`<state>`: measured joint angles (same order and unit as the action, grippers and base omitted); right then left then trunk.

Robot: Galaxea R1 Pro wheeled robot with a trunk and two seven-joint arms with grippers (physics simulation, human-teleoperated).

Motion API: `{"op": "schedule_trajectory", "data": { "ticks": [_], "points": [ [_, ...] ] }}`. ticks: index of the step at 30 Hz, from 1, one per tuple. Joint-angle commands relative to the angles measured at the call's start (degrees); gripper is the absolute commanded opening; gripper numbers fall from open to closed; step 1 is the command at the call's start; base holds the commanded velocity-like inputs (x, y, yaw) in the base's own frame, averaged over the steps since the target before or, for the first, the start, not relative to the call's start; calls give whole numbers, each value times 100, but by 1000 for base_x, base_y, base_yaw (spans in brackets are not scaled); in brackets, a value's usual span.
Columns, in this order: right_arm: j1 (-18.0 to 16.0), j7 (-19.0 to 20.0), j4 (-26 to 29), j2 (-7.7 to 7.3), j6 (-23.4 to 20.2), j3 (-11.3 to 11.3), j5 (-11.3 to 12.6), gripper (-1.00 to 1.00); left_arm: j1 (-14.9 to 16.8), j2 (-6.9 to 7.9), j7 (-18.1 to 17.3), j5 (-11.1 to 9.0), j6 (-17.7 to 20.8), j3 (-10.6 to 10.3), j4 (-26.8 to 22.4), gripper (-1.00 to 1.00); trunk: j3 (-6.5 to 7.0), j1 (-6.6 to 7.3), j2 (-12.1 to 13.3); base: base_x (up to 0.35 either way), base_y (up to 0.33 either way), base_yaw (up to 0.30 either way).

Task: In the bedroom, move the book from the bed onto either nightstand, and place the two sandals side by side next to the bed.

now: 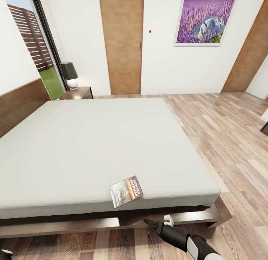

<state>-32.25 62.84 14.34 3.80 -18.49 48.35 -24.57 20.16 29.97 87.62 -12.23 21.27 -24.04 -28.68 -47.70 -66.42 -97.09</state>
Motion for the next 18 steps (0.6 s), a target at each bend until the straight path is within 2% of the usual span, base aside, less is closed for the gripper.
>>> {"op": "schedule_trajectory", "data": {
  "ticks": [1, 18],
  "points": [
    [-19, 23, 18, 8, -54, 41, -43, 100, 5, 9, 37, -58, 60, -48, -6, 100, -5, 0, -3, 0, 0, 0],
    [-216, -50, 46, -4, -13, -6, -85, 100, 5, 8, 44, -51, 99, -53, -6, 100, -23, -22, -43, 0, 0, 0]
  ]
}}
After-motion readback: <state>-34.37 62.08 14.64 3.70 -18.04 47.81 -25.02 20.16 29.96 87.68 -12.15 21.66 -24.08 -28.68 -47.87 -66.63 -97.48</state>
